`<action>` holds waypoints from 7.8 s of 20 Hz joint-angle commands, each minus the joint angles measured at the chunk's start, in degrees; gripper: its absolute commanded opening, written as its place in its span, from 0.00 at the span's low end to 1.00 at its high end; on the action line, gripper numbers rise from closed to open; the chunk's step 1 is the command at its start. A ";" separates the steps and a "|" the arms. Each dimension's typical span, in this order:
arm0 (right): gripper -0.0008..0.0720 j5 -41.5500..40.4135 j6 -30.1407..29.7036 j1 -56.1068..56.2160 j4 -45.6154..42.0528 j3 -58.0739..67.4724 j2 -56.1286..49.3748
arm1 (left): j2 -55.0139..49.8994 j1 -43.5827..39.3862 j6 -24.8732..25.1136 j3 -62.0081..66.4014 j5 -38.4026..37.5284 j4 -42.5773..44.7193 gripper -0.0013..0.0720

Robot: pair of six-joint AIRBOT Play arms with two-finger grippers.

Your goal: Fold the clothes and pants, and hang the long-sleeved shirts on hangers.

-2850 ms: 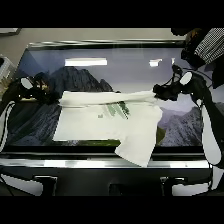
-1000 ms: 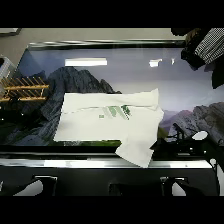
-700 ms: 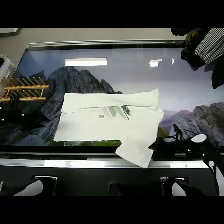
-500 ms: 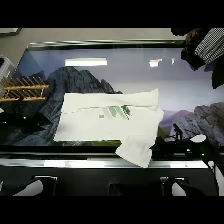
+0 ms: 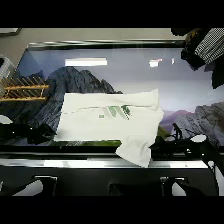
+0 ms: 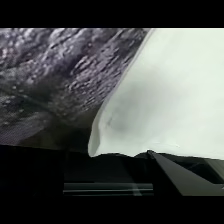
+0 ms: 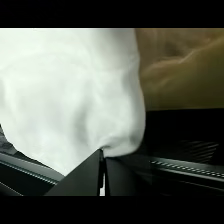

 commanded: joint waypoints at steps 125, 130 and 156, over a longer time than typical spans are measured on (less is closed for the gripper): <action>0.05 11.72 23.85 17.44 -6.43 71.38 -17.00 | -31.56 -40.24 -12.63 62.31 -5.55 -5.84 0.03; 0.05 1.84 27.17 31.30 -6.58 71.38 -22.47 | -17.05 -24.48 -12.57 62.31 -13.49 0.72 0.04; 0.45 -9.57 17.53 44.24 20.81 71.41 -36.09 | -10.75 -7.15 -12.20 60.41 -15.93 0.98 0.04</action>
